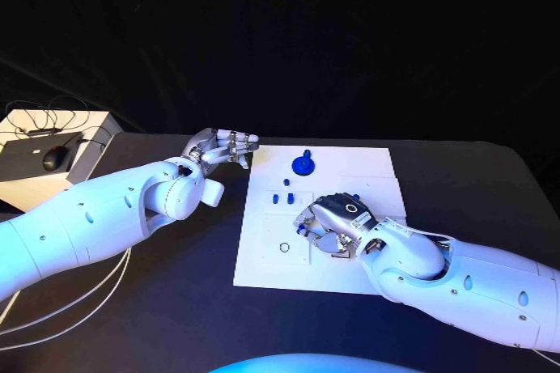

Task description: Assemble the parts on the task board

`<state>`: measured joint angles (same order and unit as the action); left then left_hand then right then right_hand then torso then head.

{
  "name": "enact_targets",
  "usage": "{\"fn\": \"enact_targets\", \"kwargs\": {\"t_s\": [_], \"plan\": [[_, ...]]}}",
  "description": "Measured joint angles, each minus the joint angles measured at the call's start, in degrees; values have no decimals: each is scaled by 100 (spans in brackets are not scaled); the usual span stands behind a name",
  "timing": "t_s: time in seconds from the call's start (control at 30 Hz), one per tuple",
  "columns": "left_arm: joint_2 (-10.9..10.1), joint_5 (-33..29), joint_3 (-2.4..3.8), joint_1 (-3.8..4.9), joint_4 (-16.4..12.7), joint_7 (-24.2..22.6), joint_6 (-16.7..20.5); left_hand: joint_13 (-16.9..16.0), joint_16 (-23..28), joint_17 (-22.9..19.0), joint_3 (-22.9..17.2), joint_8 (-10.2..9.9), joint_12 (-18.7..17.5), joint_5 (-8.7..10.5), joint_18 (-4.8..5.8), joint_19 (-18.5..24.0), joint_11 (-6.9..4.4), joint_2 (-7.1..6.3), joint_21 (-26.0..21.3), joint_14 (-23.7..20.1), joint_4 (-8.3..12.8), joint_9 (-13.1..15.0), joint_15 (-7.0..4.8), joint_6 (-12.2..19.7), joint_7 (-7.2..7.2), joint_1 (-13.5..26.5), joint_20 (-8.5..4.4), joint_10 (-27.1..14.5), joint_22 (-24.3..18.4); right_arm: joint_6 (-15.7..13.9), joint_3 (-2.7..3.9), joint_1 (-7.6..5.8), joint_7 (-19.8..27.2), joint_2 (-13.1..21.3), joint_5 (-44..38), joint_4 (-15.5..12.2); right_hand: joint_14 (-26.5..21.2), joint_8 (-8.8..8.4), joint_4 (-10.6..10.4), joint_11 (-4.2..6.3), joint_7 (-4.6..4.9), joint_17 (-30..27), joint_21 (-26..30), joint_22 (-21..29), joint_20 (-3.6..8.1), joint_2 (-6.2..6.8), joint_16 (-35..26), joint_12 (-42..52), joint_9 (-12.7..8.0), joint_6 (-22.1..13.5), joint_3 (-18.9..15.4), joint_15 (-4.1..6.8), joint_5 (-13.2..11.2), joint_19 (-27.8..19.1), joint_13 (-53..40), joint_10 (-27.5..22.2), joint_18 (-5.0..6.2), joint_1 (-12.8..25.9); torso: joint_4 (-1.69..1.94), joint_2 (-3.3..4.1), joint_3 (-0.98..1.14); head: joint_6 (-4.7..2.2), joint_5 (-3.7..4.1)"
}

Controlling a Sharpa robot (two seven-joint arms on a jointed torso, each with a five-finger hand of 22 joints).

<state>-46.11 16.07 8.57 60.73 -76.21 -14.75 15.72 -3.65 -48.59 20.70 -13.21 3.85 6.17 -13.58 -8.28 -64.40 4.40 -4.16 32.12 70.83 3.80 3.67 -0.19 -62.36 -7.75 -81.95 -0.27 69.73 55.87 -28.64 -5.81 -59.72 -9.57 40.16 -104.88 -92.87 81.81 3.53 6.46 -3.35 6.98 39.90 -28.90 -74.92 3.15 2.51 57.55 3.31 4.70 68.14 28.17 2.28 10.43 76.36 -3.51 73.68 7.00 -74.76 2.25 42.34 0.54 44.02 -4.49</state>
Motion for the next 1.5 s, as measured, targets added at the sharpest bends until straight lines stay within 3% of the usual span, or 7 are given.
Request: {"fn": "enact_targets", "kwargs": {"t_s": [0.67,0.77,0.8,0.97,1.33,1.43,1.5], "plan": [[-30,-2,0,0,-18,11,-4,0,0,1,0,0,0,0,0,0,0,0,0,0,0,0,0,0,0,0,0,0,5,97,5,-14,15,-65,-94,54,10,0,74,0,-15,0,6,1,-2,0,-1,-3,1,12,-7,-9,63,-2,-1,0,0,0,-2,1,-3,80,-6],[-32,-2,0,0,-19,14,-5,0,0,1,0,0,0,0,0,0,0,0,0,0,0,0,0,0,0,0,0,0,5,153,-7,-10,13,-49,-99,30,1,2,74,0,-16,-19,97,-3,-2,10,-2,-6,18,13,-424,-1,462,-2,0,0,0,-66,-2,1,-1,89,-7],[-33,-2,0,1,-19,14,-5,0,0,1,0,0,0,0,0,0,0,0,0,0,0,0,0,0,0,0,0,0,5,160,-7,-11,13,-42,-100,19,0,2,69,0,-16,-19,131,-3,-3,-39,-2,-1,7,12,-600,0,502,-2,-1,0,0,-115,-2,1,-1,92,-7],[-38,-2,0,1,-11,15,-5,0,0,1,0,0,0,0,0,0,0,0,0,0,0,0,0,0,0,0,0,0,5,171,-7,-11,1,-16,-111,-21,-2,2,48,48,-27,-27,275,-3,-22,-10,-2,1,-61,3,-979,-1,557,17,-14,-52,0,-171,-4,-2,1,103,-7],[-42,-2,0,1,5,20,-6,0,0,1,0,0,0,0,0,0,0,0,0,0,-1,0,0,0,0,0,0,0,15,125,-23,-3,-67,6,-186,-48,-56,3,11,-90,15,-45,507,-2,-51,167,-2,38,-72,-152,-1015,-59,544,28,-8,-458,1,-88,-5,-3,3,113,-2],[-42,-2,0,1,8,20,-6,0,0,1,0,0,0,0,0,0,0,0,0,0,-1,0,0,0,0,0,0,0,15,83,-30,4,-83,12,-203,-51,-78,26,11,-155,43,-70,731,-2,-104,241,-24,35,-79,-336,-1015,-95,544,-25,19,-752,90,-73,-4,-3,2,108,4],[-42,-2,0,1,11,20,-6,0,0,1,0,0,0,0,0,0,0,0,0,0,-1,0,0,0,0,0,0,0,15,35,-33,8,-97,27,-211,-55,-121,30,-14,-220,44,-104,808,-2,-136,357,-96,35,-87,-476,-1041,-139,544,-57,15,-999,111,-56,-4,-3,2,104,7]]}}
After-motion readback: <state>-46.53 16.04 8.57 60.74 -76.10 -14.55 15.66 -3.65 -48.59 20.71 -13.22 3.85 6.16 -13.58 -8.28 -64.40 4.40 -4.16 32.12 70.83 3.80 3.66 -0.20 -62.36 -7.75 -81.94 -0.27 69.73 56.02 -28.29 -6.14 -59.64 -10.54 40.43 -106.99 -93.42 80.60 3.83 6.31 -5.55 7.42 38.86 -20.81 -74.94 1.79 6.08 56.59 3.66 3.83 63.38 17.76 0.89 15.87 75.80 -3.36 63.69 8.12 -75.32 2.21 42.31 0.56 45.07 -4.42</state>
